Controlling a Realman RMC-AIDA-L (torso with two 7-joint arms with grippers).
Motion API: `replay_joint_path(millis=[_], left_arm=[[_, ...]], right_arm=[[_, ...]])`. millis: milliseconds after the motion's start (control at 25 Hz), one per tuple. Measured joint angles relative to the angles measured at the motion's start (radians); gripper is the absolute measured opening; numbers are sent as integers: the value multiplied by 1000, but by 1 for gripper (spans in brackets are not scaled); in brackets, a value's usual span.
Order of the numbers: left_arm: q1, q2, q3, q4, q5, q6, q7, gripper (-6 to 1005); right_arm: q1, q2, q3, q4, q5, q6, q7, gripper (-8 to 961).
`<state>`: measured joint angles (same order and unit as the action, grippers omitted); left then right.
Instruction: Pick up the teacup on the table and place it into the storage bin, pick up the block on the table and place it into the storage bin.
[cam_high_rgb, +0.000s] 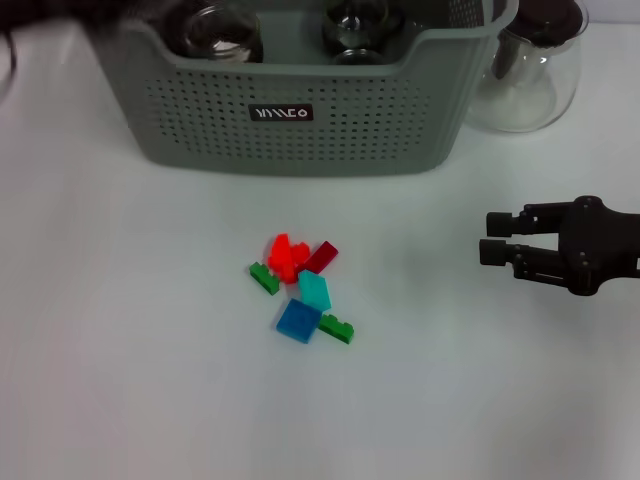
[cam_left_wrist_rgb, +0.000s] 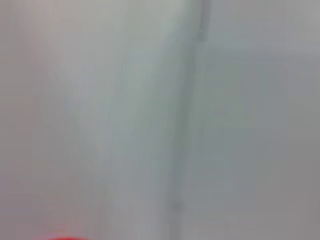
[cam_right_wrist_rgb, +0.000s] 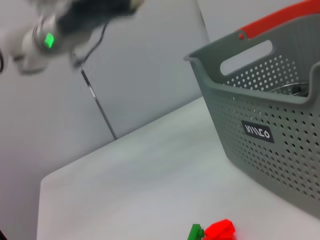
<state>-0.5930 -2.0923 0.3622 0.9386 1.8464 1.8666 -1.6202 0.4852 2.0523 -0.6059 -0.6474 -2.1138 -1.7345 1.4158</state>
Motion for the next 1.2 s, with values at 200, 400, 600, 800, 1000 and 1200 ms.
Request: replay_joint_path(millis=[200,400,600,800,1000,1200], left_arm=[[-110,53,180,127,118,-307,-304,273],[-211,137,485,111,374,-550,-623,293],[-323,117,568,32,644,-646,-755,313],[-409,72,581,-57,911,-714,-851,333],[-418,35,577,-41,976,-736,-871,353],[-343,-7,543,163,903,-700,-858,373]], right_arm=[[2,1,0,0,-1,3,-1,425],[4,2,0,0,-2,4,-2,425],[2,2,0,0,-2,4,-3,425],[3,4,0,0,-2,5,-3,425],[4,5,0,0,-2,5,-4,425],[4,4,0,0,-1,6,-1,425]])
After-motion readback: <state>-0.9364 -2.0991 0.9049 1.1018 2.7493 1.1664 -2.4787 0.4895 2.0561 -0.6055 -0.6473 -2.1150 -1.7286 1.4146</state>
